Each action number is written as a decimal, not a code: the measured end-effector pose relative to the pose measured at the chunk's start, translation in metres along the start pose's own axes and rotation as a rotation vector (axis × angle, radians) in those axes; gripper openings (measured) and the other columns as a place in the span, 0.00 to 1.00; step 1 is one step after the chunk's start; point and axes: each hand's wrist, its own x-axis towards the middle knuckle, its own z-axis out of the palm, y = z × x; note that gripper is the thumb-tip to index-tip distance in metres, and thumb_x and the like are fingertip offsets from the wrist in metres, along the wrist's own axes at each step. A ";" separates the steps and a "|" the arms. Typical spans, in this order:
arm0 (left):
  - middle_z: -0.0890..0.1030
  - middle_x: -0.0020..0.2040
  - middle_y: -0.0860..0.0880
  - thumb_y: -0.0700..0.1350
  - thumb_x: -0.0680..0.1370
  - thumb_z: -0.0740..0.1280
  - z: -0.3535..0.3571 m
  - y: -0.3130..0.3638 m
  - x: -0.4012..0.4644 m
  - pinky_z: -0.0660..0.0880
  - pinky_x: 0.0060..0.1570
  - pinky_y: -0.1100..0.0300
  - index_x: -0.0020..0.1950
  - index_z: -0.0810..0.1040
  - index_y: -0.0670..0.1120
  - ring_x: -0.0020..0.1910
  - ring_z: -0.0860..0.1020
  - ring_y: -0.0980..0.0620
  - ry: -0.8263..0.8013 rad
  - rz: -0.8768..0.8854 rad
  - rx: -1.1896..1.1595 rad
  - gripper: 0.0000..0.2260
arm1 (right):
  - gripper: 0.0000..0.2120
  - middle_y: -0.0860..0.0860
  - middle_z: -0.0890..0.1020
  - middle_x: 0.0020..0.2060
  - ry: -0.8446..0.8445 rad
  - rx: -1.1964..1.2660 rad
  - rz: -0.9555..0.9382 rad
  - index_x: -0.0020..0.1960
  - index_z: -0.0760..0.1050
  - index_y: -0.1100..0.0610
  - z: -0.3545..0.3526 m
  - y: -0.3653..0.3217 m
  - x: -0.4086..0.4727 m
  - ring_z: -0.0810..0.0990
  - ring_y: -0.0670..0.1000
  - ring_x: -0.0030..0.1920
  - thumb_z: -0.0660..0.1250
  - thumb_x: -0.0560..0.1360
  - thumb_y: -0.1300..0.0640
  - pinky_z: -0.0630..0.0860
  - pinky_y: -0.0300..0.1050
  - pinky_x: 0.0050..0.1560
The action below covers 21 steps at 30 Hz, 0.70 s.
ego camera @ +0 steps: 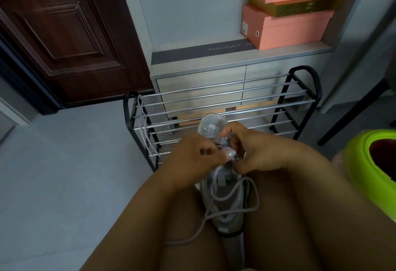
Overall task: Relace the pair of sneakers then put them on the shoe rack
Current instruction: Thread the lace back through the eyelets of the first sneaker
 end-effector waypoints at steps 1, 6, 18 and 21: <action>0.77 0.29 0.48 0.58 0.73 0.68 0.002 -0.002 0.002 0.71 0.30 0.56 0.31 0.79 0.52 0.27 0.72 0.53 -0.027 0.023 0.051 0.14 | 0.35 0.45 0.74 0.43 0.000 0.002 0.000 0.65 0.59 0.45 0.000 0.000 0.000 0.75 0.42 0.40 0.74 0.66 0.62 0.70 0.34 0.36; 0.80 0.37 0.46 0.48 0.74 0.71 0.002 -0.003 0.001 0.77 0.42 0.50 0.35 0.81 0.51 0.38 0.79 0.47 -0.099 0.030 -0.035 0.08 | 0.36 0.48 0.75 0.44 0.000 -0.008 -0.002 0.65 0.58 0.45 0.000 0.002 0.000 0.76 0.45 0.42 0.74 0.66 0.61 0.73 0.42 0.39; 0.78 0.39 0.38 0.49 0.70 0.72 -0.011 -0.016 -0.013 0.74 0.48 0.52 0.38 0.83 0.43 0.41 0.77 0.43 -0.073 -0.073 -0.480 0.09 | 0.24 0.49 0.75 0.41 0.020 -0.042 -0.032 0.55 0.63 0.44 0.001 0.000 -0.001 0.73 0.45 0.38 0.72 0.67 0.61 0.70 0.40 0.37; 0.80 0.37 0.38 0.44 0.75 0.69 -0.007 -0.012 -0.010 0.73 0.43 0.56 0.41 0.82 0.40 0.36 0.76 0.48 0.054 -0.141 -0.365 0.07 | 0.23 0.46 0.74 0.40 0.009 -0.047 -0.043 0.55 0.65 0.42 0.002 -0.002 -0.001 0.73 0.45 0.38 0.71 0.68 0.59 0.70 0.42 0.37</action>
